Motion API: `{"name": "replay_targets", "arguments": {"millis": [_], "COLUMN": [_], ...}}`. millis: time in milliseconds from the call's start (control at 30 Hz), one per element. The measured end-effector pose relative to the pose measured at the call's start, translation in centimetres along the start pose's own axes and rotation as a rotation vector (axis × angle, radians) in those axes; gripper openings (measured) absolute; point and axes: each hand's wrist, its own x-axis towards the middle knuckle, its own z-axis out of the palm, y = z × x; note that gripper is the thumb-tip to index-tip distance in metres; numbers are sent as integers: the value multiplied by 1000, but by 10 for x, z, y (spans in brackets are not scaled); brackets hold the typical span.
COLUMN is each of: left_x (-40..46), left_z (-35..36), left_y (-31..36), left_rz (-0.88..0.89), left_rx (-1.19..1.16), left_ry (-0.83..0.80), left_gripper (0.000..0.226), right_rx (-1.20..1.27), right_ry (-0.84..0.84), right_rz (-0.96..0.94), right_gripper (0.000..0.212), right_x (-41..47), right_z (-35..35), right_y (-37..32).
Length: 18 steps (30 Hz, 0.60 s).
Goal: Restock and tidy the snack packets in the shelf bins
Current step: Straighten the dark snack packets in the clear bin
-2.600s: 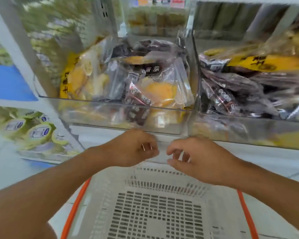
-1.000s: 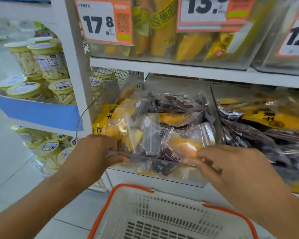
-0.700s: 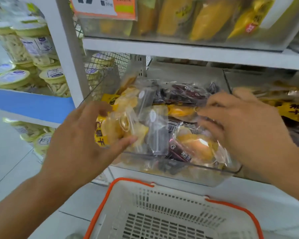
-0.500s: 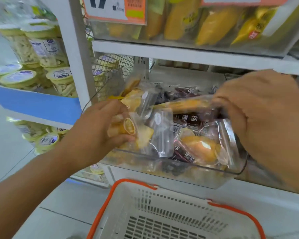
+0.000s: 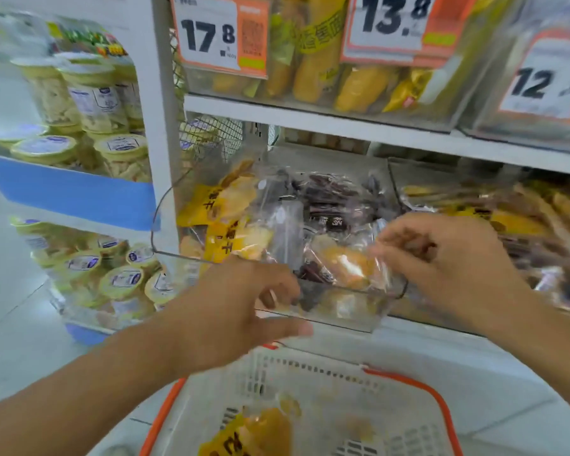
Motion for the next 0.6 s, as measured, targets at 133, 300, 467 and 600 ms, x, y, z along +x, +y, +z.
{"name": "replay_targets", "arguments": {"millis": [133,300,467,600], "left_x": [40,60,72,79], "left_z": [-19,-16,-13,-9], "left_y": [-32,-66,-62,-53], "left_rz": [75,102,31,23], "left_rx": [391,263,285,144], "left_ry": [293,150,109,243], "left_gripper": [75,72,74,31], "right_rx": [-541,-581,-590,-285], "right_ry": [-42,-24,-96,109], "right_rz": [35,44,104,43], "right_gripper": [55,38,45,8], "right_x": [27,36,35,37], "right_z": [9,16,24,17], "right_y": [6,6,17,17]}}
